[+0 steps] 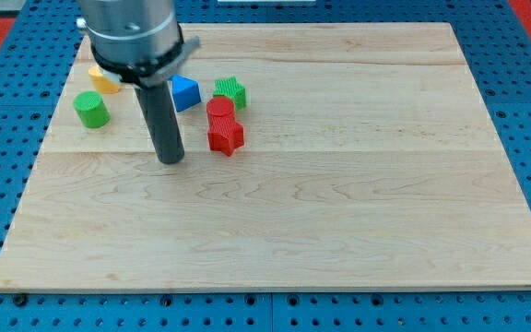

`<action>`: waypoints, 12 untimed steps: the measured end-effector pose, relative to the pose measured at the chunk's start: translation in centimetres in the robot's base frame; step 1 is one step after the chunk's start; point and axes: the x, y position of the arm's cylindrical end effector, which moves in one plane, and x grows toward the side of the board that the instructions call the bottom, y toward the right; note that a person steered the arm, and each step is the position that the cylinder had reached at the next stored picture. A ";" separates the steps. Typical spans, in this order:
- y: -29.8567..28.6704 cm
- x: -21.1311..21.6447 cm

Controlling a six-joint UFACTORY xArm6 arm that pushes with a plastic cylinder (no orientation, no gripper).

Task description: Separate red star and the red circle

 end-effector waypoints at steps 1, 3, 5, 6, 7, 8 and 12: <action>0.9 -3.9; 10.4 0.4; 11.9 5.6; 13.6 2.4; 16.5 6.2; 15.6 8.2; 14.2 8.5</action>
